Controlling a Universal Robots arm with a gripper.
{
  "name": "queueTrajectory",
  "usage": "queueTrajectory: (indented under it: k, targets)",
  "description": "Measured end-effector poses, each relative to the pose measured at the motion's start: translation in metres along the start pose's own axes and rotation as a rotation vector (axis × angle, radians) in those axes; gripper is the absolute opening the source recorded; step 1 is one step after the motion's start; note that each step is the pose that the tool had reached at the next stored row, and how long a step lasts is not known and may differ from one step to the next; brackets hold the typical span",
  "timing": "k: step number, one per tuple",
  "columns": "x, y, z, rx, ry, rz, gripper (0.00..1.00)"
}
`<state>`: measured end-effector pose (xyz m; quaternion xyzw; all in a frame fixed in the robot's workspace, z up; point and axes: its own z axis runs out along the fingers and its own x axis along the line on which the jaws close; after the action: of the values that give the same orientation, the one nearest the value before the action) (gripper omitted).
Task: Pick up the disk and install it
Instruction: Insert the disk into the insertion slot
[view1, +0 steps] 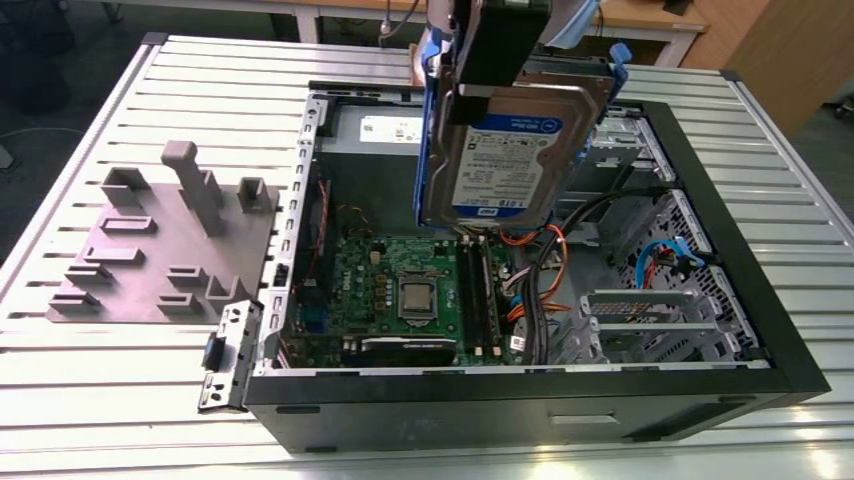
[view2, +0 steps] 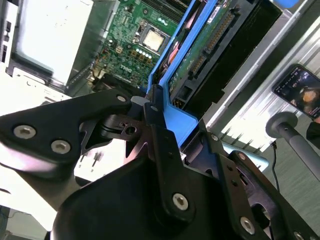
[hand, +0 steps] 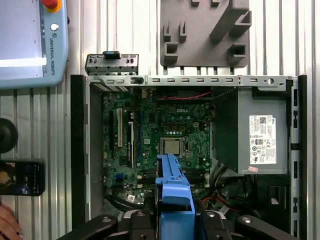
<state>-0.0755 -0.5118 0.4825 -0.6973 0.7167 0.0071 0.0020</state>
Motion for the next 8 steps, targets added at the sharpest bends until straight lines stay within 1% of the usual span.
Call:
queueTrajectory:
  k: [3, 5, 8]
  targets:
    - [0.0067, -0.0002, 0.0006, 0.0001, -0.0001, 0.000, 0.36]
    - [0.0081, -0.0017, 0.0015, 0.0002, -0.0004, 0.000, 0.36]
    - [0.0083, -0.0090, 0.0024, 0.0002, -0.0002, 0.000, 0.36]
